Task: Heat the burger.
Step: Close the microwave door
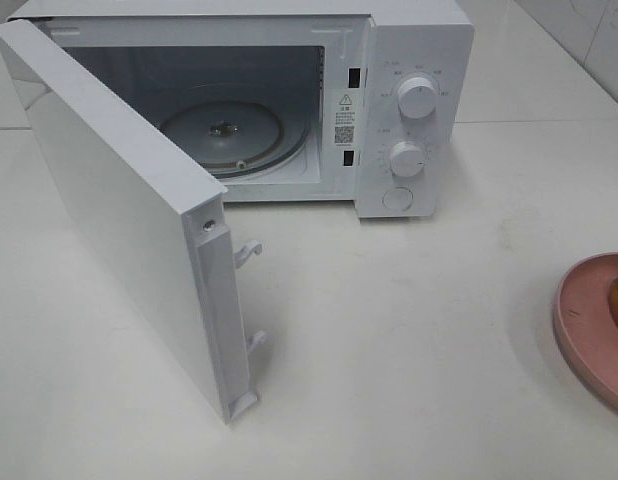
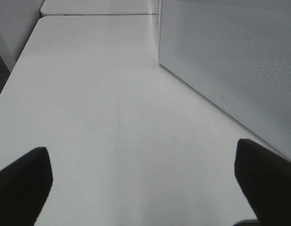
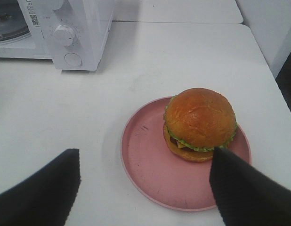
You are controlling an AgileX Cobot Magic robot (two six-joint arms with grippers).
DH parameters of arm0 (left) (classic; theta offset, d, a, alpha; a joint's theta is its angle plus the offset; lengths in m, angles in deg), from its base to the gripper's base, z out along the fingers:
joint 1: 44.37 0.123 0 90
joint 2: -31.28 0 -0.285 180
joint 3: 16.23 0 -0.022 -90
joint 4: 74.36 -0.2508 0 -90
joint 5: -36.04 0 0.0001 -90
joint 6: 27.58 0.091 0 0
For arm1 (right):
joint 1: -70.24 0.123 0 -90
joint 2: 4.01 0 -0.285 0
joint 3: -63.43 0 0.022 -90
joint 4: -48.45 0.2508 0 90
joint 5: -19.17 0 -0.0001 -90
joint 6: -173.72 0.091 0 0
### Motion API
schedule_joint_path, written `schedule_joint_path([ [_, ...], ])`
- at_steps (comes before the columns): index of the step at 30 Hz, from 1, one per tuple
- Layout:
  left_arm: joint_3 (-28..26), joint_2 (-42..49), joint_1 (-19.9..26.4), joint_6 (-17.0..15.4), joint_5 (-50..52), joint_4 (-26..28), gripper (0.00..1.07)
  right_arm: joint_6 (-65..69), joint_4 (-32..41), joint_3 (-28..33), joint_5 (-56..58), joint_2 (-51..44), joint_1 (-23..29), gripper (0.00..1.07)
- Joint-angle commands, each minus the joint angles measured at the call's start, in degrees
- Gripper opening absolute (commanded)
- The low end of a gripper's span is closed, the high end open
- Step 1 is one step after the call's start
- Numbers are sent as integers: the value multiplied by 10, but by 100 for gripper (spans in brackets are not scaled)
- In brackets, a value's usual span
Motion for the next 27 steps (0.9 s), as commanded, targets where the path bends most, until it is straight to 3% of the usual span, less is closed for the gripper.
schedule_joint_path([
  [1,-1,6,1,-1,7,3,98,-2,-1,1,1,-19,-3,74],
  [27,-18,-30,1,-1,30,9,97,-2,-1,1,1,-19,-3,74],
])
